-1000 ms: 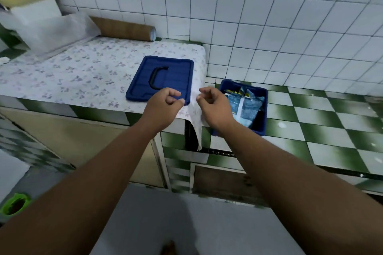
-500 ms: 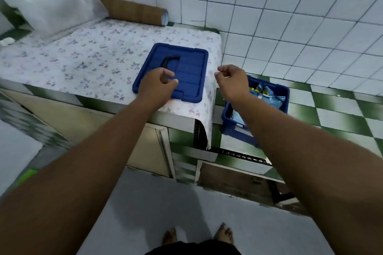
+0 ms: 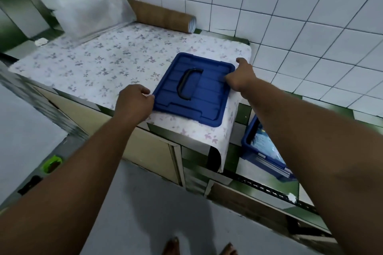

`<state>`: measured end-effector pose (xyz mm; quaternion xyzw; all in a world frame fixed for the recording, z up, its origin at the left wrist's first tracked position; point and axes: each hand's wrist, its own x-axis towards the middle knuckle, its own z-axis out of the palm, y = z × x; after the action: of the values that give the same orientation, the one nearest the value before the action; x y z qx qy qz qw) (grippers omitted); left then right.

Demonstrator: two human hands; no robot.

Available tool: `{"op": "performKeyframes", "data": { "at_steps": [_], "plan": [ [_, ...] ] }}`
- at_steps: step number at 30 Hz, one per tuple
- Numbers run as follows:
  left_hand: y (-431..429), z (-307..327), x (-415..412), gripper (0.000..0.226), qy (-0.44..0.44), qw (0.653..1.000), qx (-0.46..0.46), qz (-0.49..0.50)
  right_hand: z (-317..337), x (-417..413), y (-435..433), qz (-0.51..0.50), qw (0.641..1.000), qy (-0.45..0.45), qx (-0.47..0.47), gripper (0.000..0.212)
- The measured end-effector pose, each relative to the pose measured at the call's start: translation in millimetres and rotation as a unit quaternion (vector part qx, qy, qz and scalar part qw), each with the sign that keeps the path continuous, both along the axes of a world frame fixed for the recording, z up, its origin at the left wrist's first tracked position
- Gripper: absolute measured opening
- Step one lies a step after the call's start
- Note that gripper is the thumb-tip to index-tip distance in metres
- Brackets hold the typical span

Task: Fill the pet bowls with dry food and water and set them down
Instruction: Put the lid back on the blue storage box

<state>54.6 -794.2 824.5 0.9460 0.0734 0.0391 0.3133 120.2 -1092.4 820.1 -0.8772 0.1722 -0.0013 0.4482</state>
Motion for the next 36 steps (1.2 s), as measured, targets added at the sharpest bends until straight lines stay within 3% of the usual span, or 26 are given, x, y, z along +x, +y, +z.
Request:
{"op": "performKeyframes", "data": {
  "at_steps": [7,14,16,19,22,23,25,31,33,36],
  "plan": [
    [-22.3,4.5,0.9,0.018,-0.023,0.999,0.010,-0.026,-2.0,-2.5,-11.3,-0.005,1.000,-0.002,0.030,0.076],
    [-62.1,13.5,-0.2,0.025,-0.053,0.992,-0.014,-0.110,-2.1,-42.7,-59.2,-0.143,0.983,-0.066,0.097,0.070],
    [-81.8,16.0,-1.9,0.027,-0.056,0.988,-0.013,-0.145,-1.5,-63.0,-85.2,-0.193,0.971,-0.096,0.100,0.060],
    [-117.5,16.3,-10.0,0.022,-0.049,0.982,-0.029,-0.182,-3.6,-100.5,-126.4,-0.237,0.961,-0.116,0.088,0.021],
    [-158.7,12.9,-23.6,0.015,-0.037,0.974,-0.026,-0.221,-10.7,-130.3,-171.3,-0.276,0.949,-0.122,0.091,0.023],
    [-172.6,10.8,-28.2,0.015,-0.032,0.972,-0.021,-0.232,-14.2,-137.9,-184.9,-0.281,0.950,-0.114,0.081,0.035],
    [-198.9,5.3,-37.6,0.016,-0.015,0.970,-0.006,-0.242,-20.8,-148.7,-206.8,-0.275,0.953,-0.103,0.073,0.044],
    [-254.3,-28.5,-62.0,0.009,0.051,0.970,0.069,-0.228,-48.9,-164.3,-249.3,-0.226,0.972,-0.038,0.046,0.022],
    [-262.3,-40.7,-66.0,0.017,0.070,0.975,0.073,-0.196,-55.7,-161.9,-256.4,-0.194,0.980,-0.022,0.038,0.011],
    [-264.7,-57.8,-70.2,0.024,0.082,0.980,0.083,-0.160,-65.9,-157.1,-255.8,-0.145,0.989,-0.007,0.019,0.018]
  ]
}}
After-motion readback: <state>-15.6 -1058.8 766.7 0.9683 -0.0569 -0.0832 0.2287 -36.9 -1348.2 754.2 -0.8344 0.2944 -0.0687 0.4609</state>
